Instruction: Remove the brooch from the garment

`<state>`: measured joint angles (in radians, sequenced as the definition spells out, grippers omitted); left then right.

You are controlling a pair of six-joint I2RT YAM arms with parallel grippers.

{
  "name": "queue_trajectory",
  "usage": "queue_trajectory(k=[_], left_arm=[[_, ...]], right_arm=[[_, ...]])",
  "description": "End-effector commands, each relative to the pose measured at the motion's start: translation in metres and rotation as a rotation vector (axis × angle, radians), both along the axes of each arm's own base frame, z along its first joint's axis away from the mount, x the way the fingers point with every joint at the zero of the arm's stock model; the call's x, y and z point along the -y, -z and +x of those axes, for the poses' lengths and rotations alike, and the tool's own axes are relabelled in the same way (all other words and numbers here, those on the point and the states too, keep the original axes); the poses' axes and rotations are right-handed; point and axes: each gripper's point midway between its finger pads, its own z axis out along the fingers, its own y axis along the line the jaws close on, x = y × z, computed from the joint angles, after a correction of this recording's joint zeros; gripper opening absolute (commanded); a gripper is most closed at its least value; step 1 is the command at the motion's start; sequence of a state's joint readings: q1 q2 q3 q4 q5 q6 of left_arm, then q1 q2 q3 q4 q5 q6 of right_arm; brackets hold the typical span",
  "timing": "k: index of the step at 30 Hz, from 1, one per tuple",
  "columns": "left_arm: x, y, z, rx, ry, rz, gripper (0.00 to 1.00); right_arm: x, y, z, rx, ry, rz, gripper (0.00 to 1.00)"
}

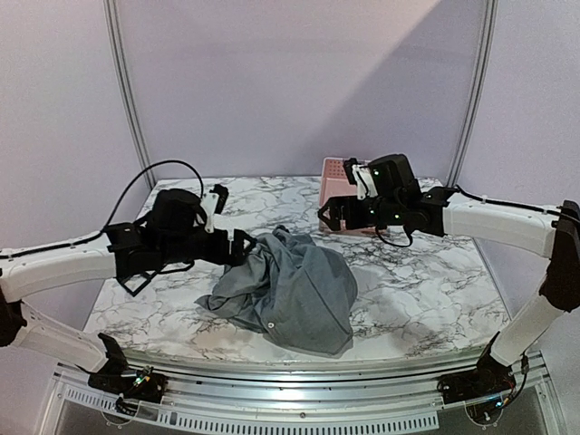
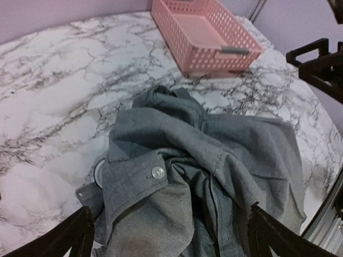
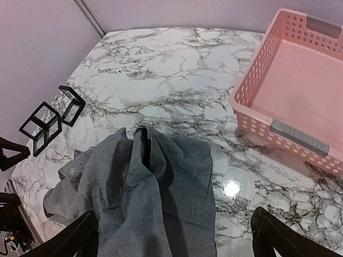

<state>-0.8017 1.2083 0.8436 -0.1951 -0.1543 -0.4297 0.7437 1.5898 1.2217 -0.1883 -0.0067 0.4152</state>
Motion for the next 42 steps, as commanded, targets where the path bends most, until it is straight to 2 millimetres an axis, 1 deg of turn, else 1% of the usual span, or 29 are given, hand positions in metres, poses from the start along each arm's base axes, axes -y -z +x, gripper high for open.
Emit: queue_trajectory(k=[1, 3, 4, 5, 6, 8, 10, 14, 15, 17, 19, 20, 23, 24, 26, 28, 29, 30, 31, 32, 33, 34, 35, 36, 37, 39, 40, 41, 42], left_arm=[[0.012, 0.046, -0.006, -0.103, -0.038, 0.047, 1.0], [0.006, 0.067, -0.006, -0.155, -0.074, 0.082, 0.99], [0.007, 0.077, -0.008, -0.18, -0.07, 0.089, 1.0], [0.01, 0.082, -0.01, -0.202, -0.056, 0.086, 1.0], [0.011, 0.09, -0.012, -0.225, -0.051, 0.091, 0.99], [0.01, 0.097, -0.015, -0.251, -0.059, 0.094, 0.99], [0.004, 0.101, -0.015, -0.254, -0.083, 0.117, 1.0], [-0.024, 0.115, -0.011, -0.277, -0.193, 0.186, 1.0], [-0.024, 0.119, -0.013, -0.295, -0.19, 0.174, 1.0], [-0.018, 0.122, -0.016, -0.316, -0.163, 0.132, 0.99], [-0.014, 0.125, -0.019, -0.335, -0.151, 0.099, 1.0], [-0.015, 0.127, -0.02, -0.343, -0.16, 0.102, 1.0], [-0.025, 0.137, -0.02, -0.365, -0.197, 0.144, 0.99], [-0.026, 0.139, -0.019, -0.374, -0.2, 0.14, 0.92], [-0.02, 0.139, -0.019, -0.386, -0.184, 0.097, 0.62], [-0.009, 0.133, -0.019, -0.387, -0.15, 0.041, 0.24], [-0.008, 0.129, -0.018, -0.382, -0.151, 0.028, 0.05], [-0.008, 0.123, -0.015, -0.37, -0.161, 0.022, 0.0], [-0.01, 0.114, -0.011, -0.345, -0.172, 0.021, 0.0], [-0.012, 0.104, -0.006, -0.315, -0.18, 0.02, 0.0], [-0.015, 0.091, 0.001, -0.283, -0.186, 0.019, 0.0], [-0.017, 0.075, 0.008, -0.249, -0.186, 0.011, 0.0], [-0.019, 0.057, 0.017, -0.212, -0.184, 0.003, 0.0], [-0.02, 0.031, 0.028, -0.158, -0.172, -0.004, 0.0], [-0.022, 0.005, 0.039, -0.111, -0.168, -0.017, 0.0], [-0.027, -0.05, 0.057, -0.003, -0.148, -0.024, 0.0], [-0.03, -0.081, 0.066, 0.057, -0.141, -0.028, 0.0], [-0.031, -0.111, 0.07, 0.116, -0.118, -0.022, 0.0], [-0.033, -0.146, 0.073, 0.181, -0.1, -0.022, 0.0]], right_arm=[[0.002, 0.019, -0.028, -0.103, -0.068, 0.036, 0.98], [0.002, 0.036, -0.041, -0.158, -0.1, 0.043, 0.98], [0.002, 0.043, -0.048, -0.184, -0.119, 0.052, 0.98], [0.003, 0.054, -0.056, -0.224, -0.127, 0.059, 0.97], [0.002, 0.06, -0.061, -0.25, -0.138, 0.075, 0.97], [0.002, 0.069, -0.071, -0.298, -0.15, 0.104, 0.96], [0.002, 0.073, -0.078, -0.322, -0.157, 0.13, 0.96], [0.003, 0.081, -0.081, -0.339, -0.147, 0.151, 0.95], [0.004, 0.083, -0.081, -0.342, -0.14, 0.15, 0.95], [0.004, 0.089, -0.078, -0.343, -0.125, 0.144, 0.93], [0.004, 0.093, -0.076, -0.339, -0.118, 0.143, 0.88], [0.004, 0.096, -0.076, -0.344, -0.116, 0.138, 0.83], [-0.001, 0.089, -0.072, -0.313, -0.132, 0.163, 0.56], [-0.002, 0.087, -0.071, -0.307, -0.132, 0.165, 0.45], [0.0, 0.083, -0.067, -0.289, -0.116, 0.162, 0.26], [0.004, 0.068, -0.06, -0.249, -0.077, 0.175, 0.06], [0.005, 0.059, -0.057, -0.225, -0.062, 0.186, 0.01], [0.008, 0.04, -0.054, -0.176, -0.053, 0.21, 0.0], [0.01, 0.024, -0.051, -0.132, -0.044, 0.224, 0.0], [0.013, 0.003, -0.048, -0.071, -0.039, 0.235, 0.0], [0.016, -0.015, -0.044, -0.022, -0.027, 0.24, 0.0], [0.021, -0.04, -0.042, 0.046, -0.017, 0.244, 0.0], [0.027, -0.058, -0.038, 0.093, 0.005, 0.231, 0.0], [0.033, -0.079, -0.034, 0.16, 0.02, 0.212, 0.0], [0.044, -0.101, -0.027, 0.23, 0.073, 0.187, 0.0], [0.056, -0.145, -0.02, 0.35, 0.109, 0.15, 0.0], [0.062, -0.166, -0.018, 0.399, 0.132, 0.137, 0.0], [0.068, -0.189, -0.017, 0.458, 0.15, 0.123, 0.0], [0.075, -0.211, -0.017, 0.511, 0.173, 0.116, 0.0]])
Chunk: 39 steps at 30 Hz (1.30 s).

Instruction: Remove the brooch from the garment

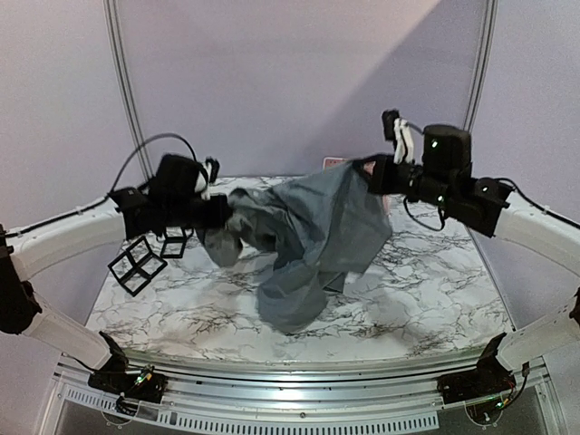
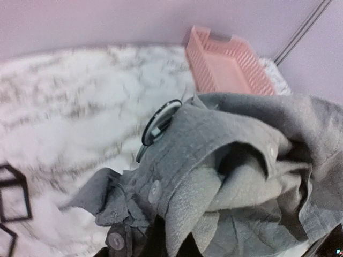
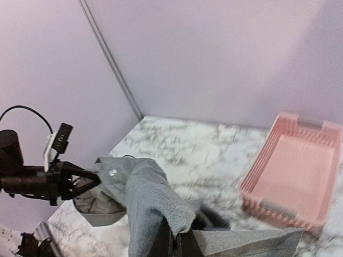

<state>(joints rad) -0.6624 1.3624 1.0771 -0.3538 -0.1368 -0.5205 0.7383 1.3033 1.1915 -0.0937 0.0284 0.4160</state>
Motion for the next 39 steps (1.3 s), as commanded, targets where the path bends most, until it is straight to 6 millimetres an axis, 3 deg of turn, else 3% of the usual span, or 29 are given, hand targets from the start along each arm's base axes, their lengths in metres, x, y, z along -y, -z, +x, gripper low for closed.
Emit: queue_trajectory(k=[1, 3, 5, 8, 13, 15, 16, 18, 20, 21, 24, 27, 29, 31, 33, 36, 39], left_arm=[[-0.015, -0.163, 0.018, 0.35, 0.083, 0.028, 0.0], [-0.017, -0.219, 0.008, 0.459, 0.125, 0.023, 0.0], [-0.019, -0.263, -0.01, 0.547, 0.173, -0.012, 0.06], [-0.021, -0.303, -0.042, 0.639, 0.255, -0.08, 0.1], [-0.028, -0.33, -0.088, 0.72, 0.358, -0.155, 0.1], [-0.028, -0.325, -0.095, 0.716, 0.373, -0.192, 0.1], [-0.023, -0.309, -0.093, 0.674, 0.384, -0.209, 0.1], [-0.013, -0.277, -0.089, 0.592, 0.408, -0.234, 0.1], [-0.003, -0.225, -0.082, 0.447, 0.415, -0.238, 0.13], [0.001, -0.194, -0.081, 0.361, 0.422, -0.228, 0.19], [0.002, -0.1, -0.091, 0.111, 0.436, -0.17, 0.56], [-0.009, -0.028, -0.103, -0.054, 0.39, -0.124, 0.86], [-0.014, -0.014, -0.101, -0.065, 0.347, -0.126, 0.98], [-0.012, -0.012, -0.095, -0.048, 0.332, -0.134, 1.0], [-0.008, -0.012, -0.087, -0.044, 0.325, -0.136, 1.0], [0.002, -0.005, -0.072, -0.052, 0.309, -0.118, 0.99], [0.005, 0.012, -0.052, -0.07, 0.236, -0.046, 1.0]], right_arm=[[0.047, -0.099, 0.007, 0.287, 0.197, -0.112, 0.0], [0.062, -0.139, 0.0, 0.385, 0.244, -0.115, 0.0], [0.078, -0.169, -0.009, 0.465, 0.283, -0.118, 0.0], [0.1, -0.203, -0.028, 0.558, 0.327, -0.128, 0.0], [0.133, -0.233, -0.063, 0.677, 0.365, -0.113, 0.0], [0.139, -0.233, -0.066, 0.68, 0.375, -0.126, 0.0], [0.137, -0.226, -0.064, 0.666, 0.37, -0.142, 0.0], [0.128, -0.203, -0.054, 0.613, 0.35, -0.181, 0.0], [0.123, -0.163, -0.035, 0.516, 0.373, -0.249, 0.0], [0.122, -0.135, -0.025, 0.451, 0.396, -0.286, 0.0], [0.123, -0.034, -0.001, 0.246, 0.458, -0.44, 0.0], [0.122, 0.074, 0.004, 0.024, 0.467, -0.502, 0.0], [0.125, 0.118, 0.004, -0.07, 0.483, -0.51, 0.01], [0.128, 0.151, 0.007, -0.136, 0.508, -0.531, 0.05], [0.13, 0.168, 0.012, -0.173, 0.527, -0.548, 0.08], [0.13, 0.175, 0.018, -0.184, 0.544, -0.559, 0.15], [0.134, 0.182, 0.025, -0.209, 0.567, -0.583, 0.34]])
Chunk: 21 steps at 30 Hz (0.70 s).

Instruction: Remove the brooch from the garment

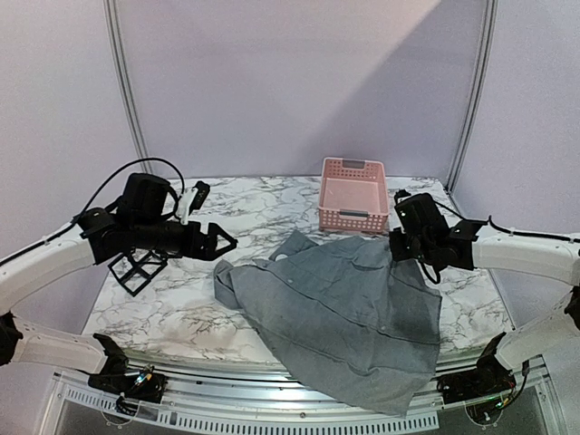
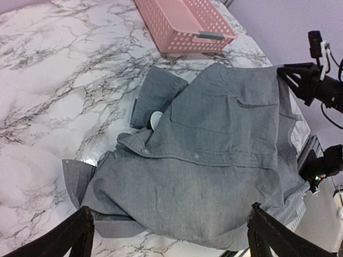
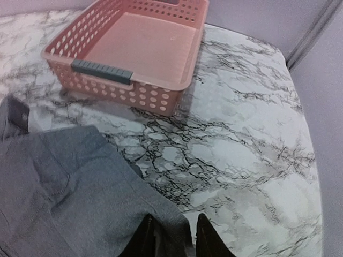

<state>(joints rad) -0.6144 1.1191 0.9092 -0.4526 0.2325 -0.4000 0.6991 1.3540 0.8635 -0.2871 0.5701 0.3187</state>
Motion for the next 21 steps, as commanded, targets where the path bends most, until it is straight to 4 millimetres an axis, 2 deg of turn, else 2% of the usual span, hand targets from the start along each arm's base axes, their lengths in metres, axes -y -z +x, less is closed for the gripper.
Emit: queue_trajectory(k=[1, 5, 7, 9, 11, 15, 16, 21], left_arm=[[0.008, 0.016, 0.034, 0.011, -0.112, 0.07, 1.0], [0.023, 0.044, 0.049, -0.052, -0.136, 0.084, 1.0], [0.02, 0.059, 0.056, -0.07, -0.173, 0.136, 0.99], [0.023, 0.067, 0.063, -0.063, -0.172, 0.164, 1.0], [0.036, 0.065, 0.073, -0.037, -0.143, 0.149, 1.0], [0.084, 0.065, 0.092, 0.0, -0.021, 0.107, 1.0], [0.096, 0.066, 0.097, 0.008, 0.009, 0.098, 1.0], [0.144, 0.085, 0.124, 0.015, 0.083, 0.097, 1.0]], right_arm=[[0.006, -0.009, 0.018, 0.036, 0.101, 0.042, 0.42], [0.004, -0.006, 0.016, -0.001, 0.121, 0.083, 0.81], [0.005, -0.006, 0.015, -0.025, 0.141, 0.128, 0.95], [0.004, -0.001, 0.016, -0.075, 0.123, 0.213, 0.98], [0.007, 0.006, 0.018, -0.114, 0.117, 0.299, 0.98], [0.005, 0.012, 0.018, -0.14, 0.078, 0.4, 0.99], [0.012, 0.015, 0.019, -0.154, 0.089, 0.428, 0.99], [0.025, 0.033, 0.008, -0.227, 0.12, 0.547, 0.99]])
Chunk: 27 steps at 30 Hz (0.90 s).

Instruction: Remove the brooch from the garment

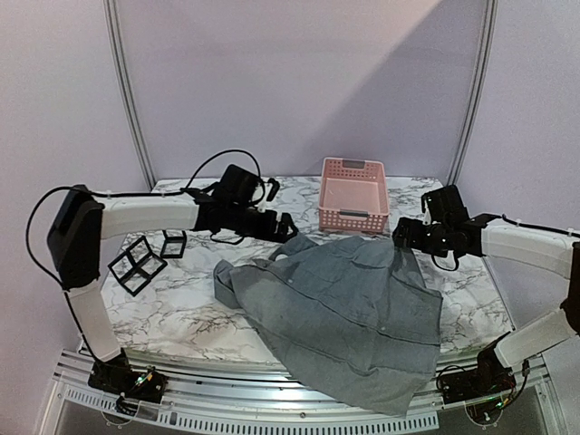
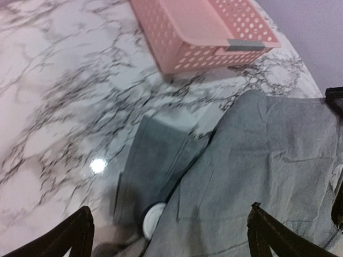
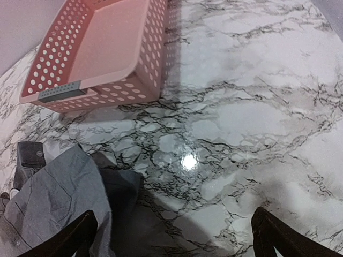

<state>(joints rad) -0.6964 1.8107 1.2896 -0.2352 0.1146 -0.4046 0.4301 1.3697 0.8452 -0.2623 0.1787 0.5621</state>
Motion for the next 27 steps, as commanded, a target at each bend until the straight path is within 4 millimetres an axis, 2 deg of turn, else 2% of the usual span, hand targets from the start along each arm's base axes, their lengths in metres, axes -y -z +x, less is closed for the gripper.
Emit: queue_trajectory(k=[1, 5, 10, 13, 17, 22, 27], left_arm=[[0.045, 0.013, 0.016, 0.042, 0.103, -0.009, 1.0], [0.064, 0.032, 0.029, 0.039, 0.117, 0.028, 1.0], [0.08, 0.043, 0.039, 0.074, 0.121, 0.059, 1.0], [0.069, 0.055, 0.05, 0.102, 0.041, 0.148, 0.99], [0.057, 0.068, 0.055, 0.101, -0.017, 0.187, 1.0], [0.055, 0.081, 0.056, 0.07, -0.03, 0.201, 1.0], [0.063, 0.087, 0.053, 0.041, -0.012, 0.17, 1.0]], right_arm=[[-0.008, 0.007, -0.017, -0.047, -0.036, 0.151, 0.99], [-0.009, 0.016, -0.034, -0.09, -0.053, 0.18, 0.99], [-0.007, 0.029, -0.046, -0.128, -0.048, 0.197, 0.99], [-0.009, 0.03, -0.046, -0.131, -0.051, 0.201, 0.98], [-0.009, 0.033, -0.045, -0.134, -0.053, 0.198, 0.97], [-0.011, 0.037, -0.045, -0.142, -0.063, 0.196, 0.95], [-0.012, 0.037, -0.045, -0.141, -0.071, 0.205, 0.92]])
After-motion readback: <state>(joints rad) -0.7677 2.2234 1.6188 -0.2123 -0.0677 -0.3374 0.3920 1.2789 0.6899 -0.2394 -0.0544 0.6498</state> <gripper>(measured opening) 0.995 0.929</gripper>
